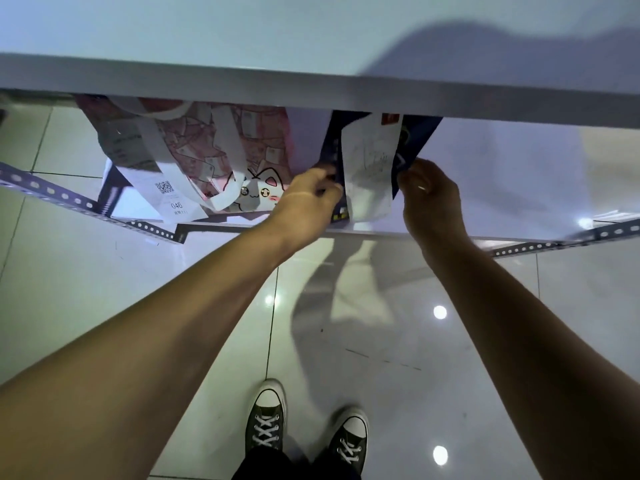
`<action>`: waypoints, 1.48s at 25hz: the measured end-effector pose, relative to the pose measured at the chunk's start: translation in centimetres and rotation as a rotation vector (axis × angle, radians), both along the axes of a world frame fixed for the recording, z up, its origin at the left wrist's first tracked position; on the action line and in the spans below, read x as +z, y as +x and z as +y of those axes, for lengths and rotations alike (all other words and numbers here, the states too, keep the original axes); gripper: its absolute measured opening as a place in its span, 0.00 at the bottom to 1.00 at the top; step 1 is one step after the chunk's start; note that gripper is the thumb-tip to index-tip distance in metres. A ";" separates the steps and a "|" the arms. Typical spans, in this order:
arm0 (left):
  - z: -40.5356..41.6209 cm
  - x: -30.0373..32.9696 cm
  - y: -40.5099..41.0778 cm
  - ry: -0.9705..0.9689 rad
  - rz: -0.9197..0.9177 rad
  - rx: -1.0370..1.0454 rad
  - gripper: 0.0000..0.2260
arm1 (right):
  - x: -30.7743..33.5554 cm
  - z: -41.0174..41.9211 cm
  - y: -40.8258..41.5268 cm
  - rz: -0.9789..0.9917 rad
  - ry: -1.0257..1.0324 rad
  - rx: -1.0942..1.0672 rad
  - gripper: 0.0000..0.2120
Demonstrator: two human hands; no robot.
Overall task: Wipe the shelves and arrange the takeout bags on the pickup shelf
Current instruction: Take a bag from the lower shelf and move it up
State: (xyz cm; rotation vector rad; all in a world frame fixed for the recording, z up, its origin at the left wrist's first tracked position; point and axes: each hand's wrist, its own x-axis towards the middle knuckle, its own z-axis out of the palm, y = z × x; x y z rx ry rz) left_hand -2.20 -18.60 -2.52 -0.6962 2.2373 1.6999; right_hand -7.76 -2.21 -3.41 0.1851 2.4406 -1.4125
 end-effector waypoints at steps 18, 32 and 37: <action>3.4 17.6 20.5 0.088 -0.189 0.315 0.09 | 17.6 4.3 20.6 -0.201 0.002 -0.064 0.07; 3.2 43.0 24.6 0.042 0.044 0.537 0.08 | 42.1 1.8 22.3 -0.024 -0.213 0.063 0.12; 0.2 49.9 23.4 0.021 0.199 0.608 0.09 | 49.8 -1.7 20.2 0.082 -0.293 0.131 0.12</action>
